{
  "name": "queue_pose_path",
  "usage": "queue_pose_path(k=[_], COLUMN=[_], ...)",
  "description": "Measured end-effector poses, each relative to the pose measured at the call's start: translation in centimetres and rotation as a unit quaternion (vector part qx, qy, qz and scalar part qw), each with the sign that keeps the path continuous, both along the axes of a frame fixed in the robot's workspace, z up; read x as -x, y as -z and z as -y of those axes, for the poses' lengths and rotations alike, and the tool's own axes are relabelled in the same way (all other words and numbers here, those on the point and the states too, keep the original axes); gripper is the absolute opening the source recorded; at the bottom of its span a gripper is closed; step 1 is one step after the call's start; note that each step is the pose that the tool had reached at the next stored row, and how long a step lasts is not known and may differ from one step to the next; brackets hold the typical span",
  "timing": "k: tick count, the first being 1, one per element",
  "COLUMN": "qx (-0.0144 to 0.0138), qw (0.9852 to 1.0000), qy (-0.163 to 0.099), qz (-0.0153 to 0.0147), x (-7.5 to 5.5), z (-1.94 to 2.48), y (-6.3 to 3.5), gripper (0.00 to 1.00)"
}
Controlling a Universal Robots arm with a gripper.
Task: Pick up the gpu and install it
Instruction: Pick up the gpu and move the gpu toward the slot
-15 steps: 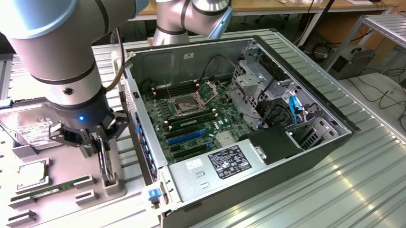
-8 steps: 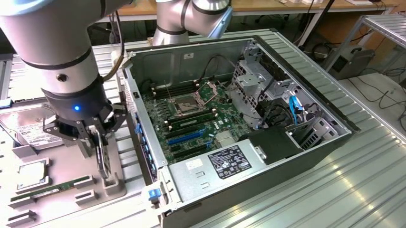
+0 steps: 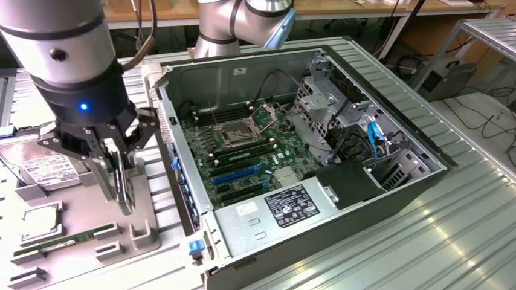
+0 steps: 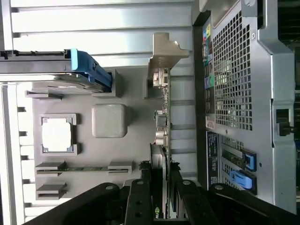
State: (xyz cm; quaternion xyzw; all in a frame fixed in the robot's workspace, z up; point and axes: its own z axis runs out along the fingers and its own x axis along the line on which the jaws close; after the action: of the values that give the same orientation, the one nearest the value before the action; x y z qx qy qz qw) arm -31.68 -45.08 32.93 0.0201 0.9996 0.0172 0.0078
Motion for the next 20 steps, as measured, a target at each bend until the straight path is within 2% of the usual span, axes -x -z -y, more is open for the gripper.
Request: queue_pose_path(k=[3,10,14,16,18,20], qx=[0.0,0.0,-0.0001,-0.0001,-0.0004,-0.0021], qw=[1.0,1.0,1.0,1.0,1.0,1.0], qy=[0.0,0.0,0.0,0.0,0.0,0.0], qz=[0.0,0.0,0.0,0.0,0.0,0.0], x=[0.0,-0.1,-0.3,-0.6,-1.1,-2.1], z=[0.01,0.09,0.23,0.47,0.79,1.24], y=[-1.37,-5.33,-7.17,-8.26,-8.95,-9.7], gripper=[0.26,0.26,0.26,0.26,0.26,0.26])
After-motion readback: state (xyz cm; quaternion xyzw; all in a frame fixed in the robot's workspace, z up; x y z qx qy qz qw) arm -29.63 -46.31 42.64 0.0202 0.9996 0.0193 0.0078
